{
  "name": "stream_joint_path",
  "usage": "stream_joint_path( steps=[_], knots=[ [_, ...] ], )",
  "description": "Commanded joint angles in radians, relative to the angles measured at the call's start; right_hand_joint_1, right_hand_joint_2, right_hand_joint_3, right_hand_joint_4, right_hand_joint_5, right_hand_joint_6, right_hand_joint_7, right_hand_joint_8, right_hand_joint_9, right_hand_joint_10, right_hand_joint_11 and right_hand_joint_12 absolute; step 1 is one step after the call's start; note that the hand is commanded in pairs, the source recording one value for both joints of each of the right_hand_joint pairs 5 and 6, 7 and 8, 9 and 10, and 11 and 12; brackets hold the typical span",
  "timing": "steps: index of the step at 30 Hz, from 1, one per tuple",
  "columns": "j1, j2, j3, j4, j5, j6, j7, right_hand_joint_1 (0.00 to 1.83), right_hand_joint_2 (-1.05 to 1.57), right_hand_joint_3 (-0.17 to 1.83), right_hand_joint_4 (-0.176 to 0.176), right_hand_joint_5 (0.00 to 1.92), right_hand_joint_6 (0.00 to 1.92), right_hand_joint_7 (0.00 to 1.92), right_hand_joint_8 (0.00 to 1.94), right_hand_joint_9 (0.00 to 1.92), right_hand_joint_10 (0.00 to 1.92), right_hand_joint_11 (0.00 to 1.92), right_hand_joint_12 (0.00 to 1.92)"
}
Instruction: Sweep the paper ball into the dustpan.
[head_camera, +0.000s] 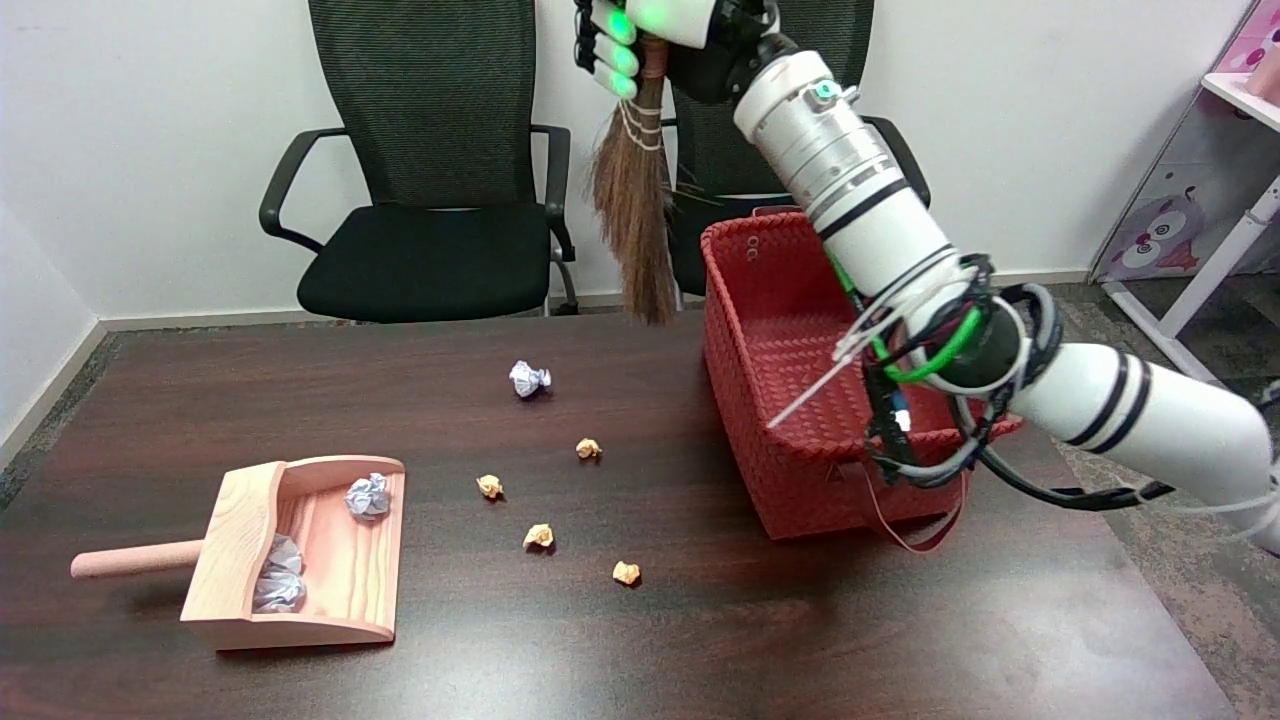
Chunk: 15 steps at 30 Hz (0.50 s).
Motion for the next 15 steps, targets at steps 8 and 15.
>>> stream_joint_path(
  steps=[8,15],
  knots=[
    [0.029,-0.198,-0.187,0.229,-0.146,-0.199,-0.002,0.83,1.02,1.25,0.176,1.92,1.92,1.92,1.92,1.92,1.92,1.92,1.92],
    [-0.047,-0.336,-0.162,0.357,-0.223,-0.222,-0.002,0.81,1.04,1.2,0.176,1.92,1.92,1.92,1.92,1.92,1.92,1.92,1.92]
  ],
)
